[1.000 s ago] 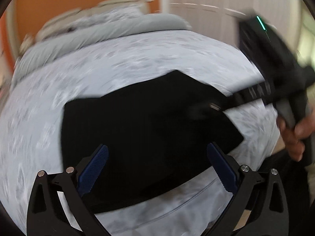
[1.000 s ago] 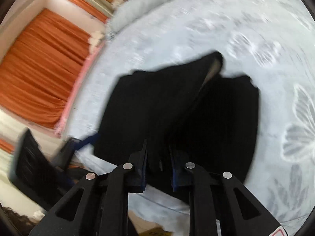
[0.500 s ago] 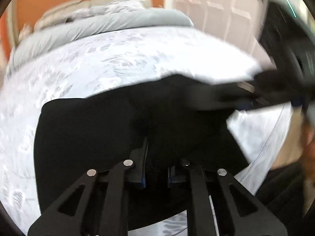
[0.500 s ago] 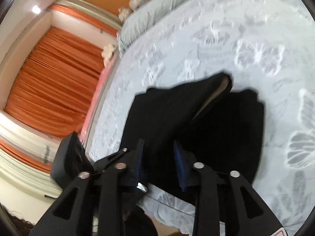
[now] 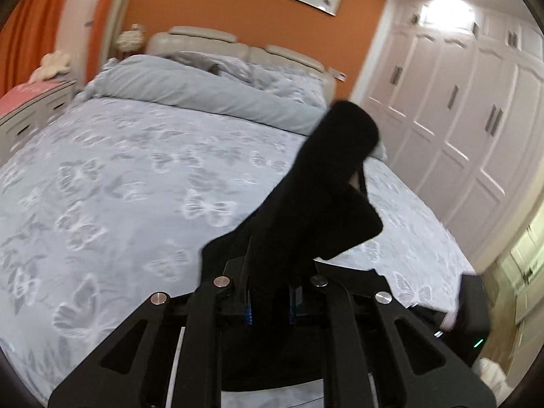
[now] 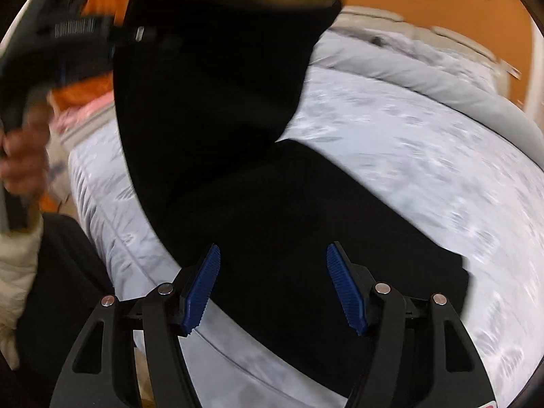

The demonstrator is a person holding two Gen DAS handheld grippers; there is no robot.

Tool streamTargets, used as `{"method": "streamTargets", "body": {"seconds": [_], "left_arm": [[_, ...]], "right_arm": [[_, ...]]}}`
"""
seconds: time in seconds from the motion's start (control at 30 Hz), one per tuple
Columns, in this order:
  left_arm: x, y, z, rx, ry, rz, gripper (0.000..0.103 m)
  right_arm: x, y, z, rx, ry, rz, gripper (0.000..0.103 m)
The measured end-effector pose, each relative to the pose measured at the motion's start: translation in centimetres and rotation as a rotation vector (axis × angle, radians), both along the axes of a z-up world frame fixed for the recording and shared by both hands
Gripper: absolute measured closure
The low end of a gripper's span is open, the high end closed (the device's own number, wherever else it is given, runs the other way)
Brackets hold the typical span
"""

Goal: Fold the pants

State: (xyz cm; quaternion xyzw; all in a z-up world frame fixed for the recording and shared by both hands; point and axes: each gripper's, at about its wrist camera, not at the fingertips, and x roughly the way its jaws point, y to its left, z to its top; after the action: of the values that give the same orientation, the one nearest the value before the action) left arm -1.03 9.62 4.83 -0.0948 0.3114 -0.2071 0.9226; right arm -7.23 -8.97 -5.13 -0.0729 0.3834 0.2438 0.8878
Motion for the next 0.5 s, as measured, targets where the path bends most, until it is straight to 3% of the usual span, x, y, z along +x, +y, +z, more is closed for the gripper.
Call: {"method": "streamTargets", "body": {"seconds": [0.17,0.3,0.33,0.4,0.43,0.5], "left_arm": [[0.3,4.2,-0.4,0.01,0.029,0.068,0.09],[0.9,6.2,-1.2,-0.01,0.068,0.089,0.09],[1.0,6.5,-1.3,-0.018,0.074,0.09,0.09],[1.1,6.6,-1.3,-0.023,0.076,0.092,0.09],[1.1,6.6,-1.3,-0.018,0.071,0.093,0.09],[0.8,6.2,-1.1,-0.009,0.059,0.085,0.09]], "right_arm": [[1.7,6.9,-3.2,-0.158,0.022,0.135,0.039],[3.1,9.1,-4.9,-0.186,0.024,0.154,0.041],[3.7,9.4,-5.3,-0.191,0.015,0.138,0.046],[4.9,9.2,-5.1,-0.154,0.03,0.1,0.084],[5.5,8.7,-4.4,-0.111,0.044,0.074,0.093],[5.8,7.8,-2.6,-0.049,0.028,0.034,0.093]]}}
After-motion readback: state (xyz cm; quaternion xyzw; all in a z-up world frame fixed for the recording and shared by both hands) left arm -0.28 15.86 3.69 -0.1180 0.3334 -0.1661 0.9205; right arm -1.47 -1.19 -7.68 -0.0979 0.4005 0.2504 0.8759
